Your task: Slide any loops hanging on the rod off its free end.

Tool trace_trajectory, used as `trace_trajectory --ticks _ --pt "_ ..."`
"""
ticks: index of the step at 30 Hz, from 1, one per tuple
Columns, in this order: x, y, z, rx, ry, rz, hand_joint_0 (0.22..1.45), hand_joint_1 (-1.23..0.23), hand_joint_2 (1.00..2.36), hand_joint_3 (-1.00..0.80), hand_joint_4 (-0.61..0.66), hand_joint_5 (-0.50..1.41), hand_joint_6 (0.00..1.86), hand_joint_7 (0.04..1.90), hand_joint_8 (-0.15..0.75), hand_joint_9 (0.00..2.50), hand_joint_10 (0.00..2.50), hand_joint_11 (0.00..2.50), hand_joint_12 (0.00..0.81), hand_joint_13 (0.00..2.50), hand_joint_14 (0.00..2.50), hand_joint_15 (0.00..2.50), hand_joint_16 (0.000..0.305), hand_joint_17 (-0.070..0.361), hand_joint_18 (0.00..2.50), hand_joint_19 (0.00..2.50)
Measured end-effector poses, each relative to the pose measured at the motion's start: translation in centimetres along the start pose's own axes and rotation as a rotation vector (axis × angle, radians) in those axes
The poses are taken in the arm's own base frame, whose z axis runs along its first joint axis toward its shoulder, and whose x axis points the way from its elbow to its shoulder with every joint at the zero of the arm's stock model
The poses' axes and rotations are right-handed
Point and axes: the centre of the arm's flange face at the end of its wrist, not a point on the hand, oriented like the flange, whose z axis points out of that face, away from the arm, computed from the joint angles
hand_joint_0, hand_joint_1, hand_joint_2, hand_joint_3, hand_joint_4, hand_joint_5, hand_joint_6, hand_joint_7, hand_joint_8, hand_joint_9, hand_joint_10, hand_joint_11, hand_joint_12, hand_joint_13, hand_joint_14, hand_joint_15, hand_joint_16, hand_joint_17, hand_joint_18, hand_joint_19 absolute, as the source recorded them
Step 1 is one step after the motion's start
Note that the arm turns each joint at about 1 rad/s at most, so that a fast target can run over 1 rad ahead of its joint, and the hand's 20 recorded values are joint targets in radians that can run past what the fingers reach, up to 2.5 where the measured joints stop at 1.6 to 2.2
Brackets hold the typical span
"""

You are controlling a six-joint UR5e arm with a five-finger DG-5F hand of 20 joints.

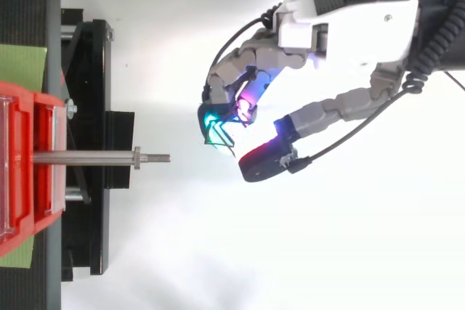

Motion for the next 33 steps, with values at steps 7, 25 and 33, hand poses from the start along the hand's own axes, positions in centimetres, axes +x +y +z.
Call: trace_trajectory --ticks 7,25,33 --pt "-0.5 -0.1 -0.6 0.056 -0.028 0.111 0.60 -0.58 1.03 -0.18 0.19 -0.16 0.91 1.08 0.300 0.89 0.02 0.47 0.366 0.66 0.02 0.40 0.053 0.119 0.45 0.49" --pt "-1.2 -0.1 -0.9 0.110 -0.082 0.442 0.62 -0.68 1.00 -0.50 0.17 -0.15 0.91 1.03 0.279 0.92 0.02 0.50 0.353 0.71 0.02 0.40 0.053 0.120 0.55 0.49" --pt "-1.3 0.0 -1.1 0.132 -0.082 0.476 0.58 -0.47 1.00 -0.50 0.17 -0.13 0.88 1.08 0.282 1.00 0.02 0.50 0.363 0.73 0.02 0.41 0.054 0.121 0.55 0.51"
